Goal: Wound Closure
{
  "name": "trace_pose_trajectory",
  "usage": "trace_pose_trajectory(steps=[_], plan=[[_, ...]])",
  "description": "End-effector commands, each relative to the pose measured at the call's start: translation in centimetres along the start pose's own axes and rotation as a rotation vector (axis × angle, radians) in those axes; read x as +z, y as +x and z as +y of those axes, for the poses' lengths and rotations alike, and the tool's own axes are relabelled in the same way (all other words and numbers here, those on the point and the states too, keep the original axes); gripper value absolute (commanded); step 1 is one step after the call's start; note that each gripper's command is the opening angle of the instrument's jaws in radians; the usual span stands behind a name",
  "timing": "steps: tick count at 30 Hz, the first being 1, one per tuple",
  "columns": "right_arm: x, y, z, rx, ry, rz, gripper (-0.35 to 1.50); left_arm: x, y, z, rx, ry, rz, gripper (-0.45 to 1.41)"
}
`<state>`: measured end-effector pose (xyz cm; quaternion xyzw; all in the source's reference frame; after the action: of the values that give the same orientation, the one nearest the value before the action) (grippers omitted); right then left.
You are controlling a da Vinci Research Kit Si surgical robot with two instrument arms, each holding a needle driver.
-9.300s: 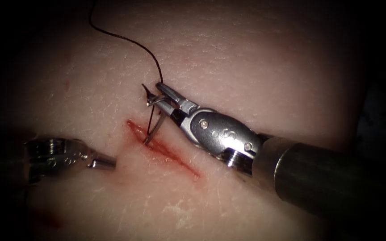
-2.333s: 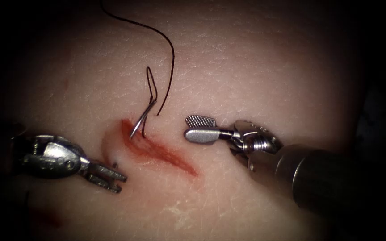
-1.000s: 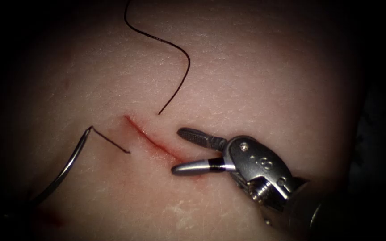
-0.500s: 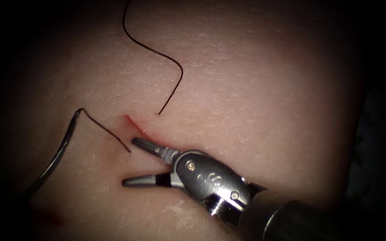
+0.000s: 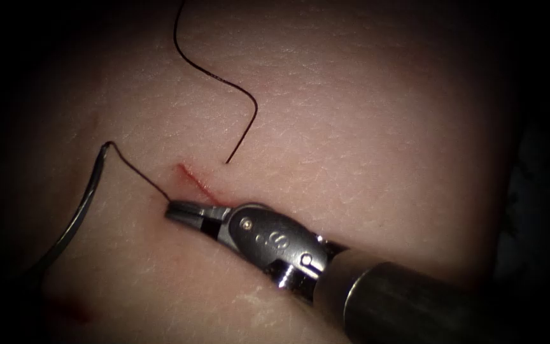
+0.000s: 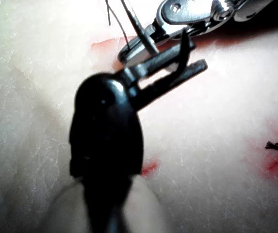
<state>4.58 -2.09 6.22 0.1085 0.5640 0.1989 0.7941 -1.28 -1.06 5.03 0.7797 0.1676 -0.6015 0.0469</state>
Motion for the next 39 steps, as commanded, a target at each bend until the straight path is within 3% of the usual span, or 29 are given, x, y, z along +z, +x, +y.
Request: trace_pose_trajectory(steps=[1,9,13,16,19,26,29,31,32,33,34,36,39], plan=[[0.06,-0.07,-0.07,-0.001,0.008,-0.008,-0.35,0.04,-0.10,0.03,-0.005,0.002,0.005,-0.45],[-0.02,0.05,-0.35,-0.012,0.053,-0.027,-0.35,-0.01,-0.25,-0.06,0.033,0.102,-0.057,-0.45],[-0.03,0.19,-0.62,-0.023,0.076,-0.024,-0.35,-0.07,-0.41,-0.15,0.104,0.202,-0.110,-0.45],[-0.06,0.26,-0.86,-0.024,0.085,-0.022,-0.35,-0.10,-0.69,-0.18,0.141,0.318,-0.225,-0.45],[-0.08,0.29,-1.05,-0.023,0.087,-0.023,-0.35,-0.07,-0.84,-0.06,0.159,0.403,-0.261,-0.45],[-0.10,0.39,-1.35,-0.020,0.096,-0.012,-0.35,0.00,-0.81,0.28,0.195,0.471,-0.275,-0.45],[-0.09,0.47,-1.29,-0.010,0.096,-0.002,-0.33,0.03,-0.76,0.36,0.206,0.476,-0.277,-0.45],[-0.08,0.52,-1.18,0.005,0.084,0.014,0.44,0.04,-0.73,0.37,0.208,0.484,-0.276,-0.45],[-0.08,0.52,-1.18,0.005,0.084,0.014,0.44,0.04,-0.73,0.37,0.208,0.484,-0.276,-0.45],[-0.09,0.53,-1.11,0.019,0.076,0.027,0.79,0.04,-0.73,0.38,0.208,0.486,-0.275,-0.45],[-0.09,0.55,-1.06,0.007,0.071,0.033,0.99,0.02,-0.73,0.38,0.209,0.486,-0.272,-0.45],[-0.10,0.56,-0.92,-0.022,0.067,0.041,1.21,-0.02,-0.75,0.37,0.208,0.501,-0.275,-0.45],[-0.14,0.55,-0.68,-0.054,0.051,0.043,1.36,-0.21,-0.79,0.31,0.200,0.557,-0.294,-0.45]])
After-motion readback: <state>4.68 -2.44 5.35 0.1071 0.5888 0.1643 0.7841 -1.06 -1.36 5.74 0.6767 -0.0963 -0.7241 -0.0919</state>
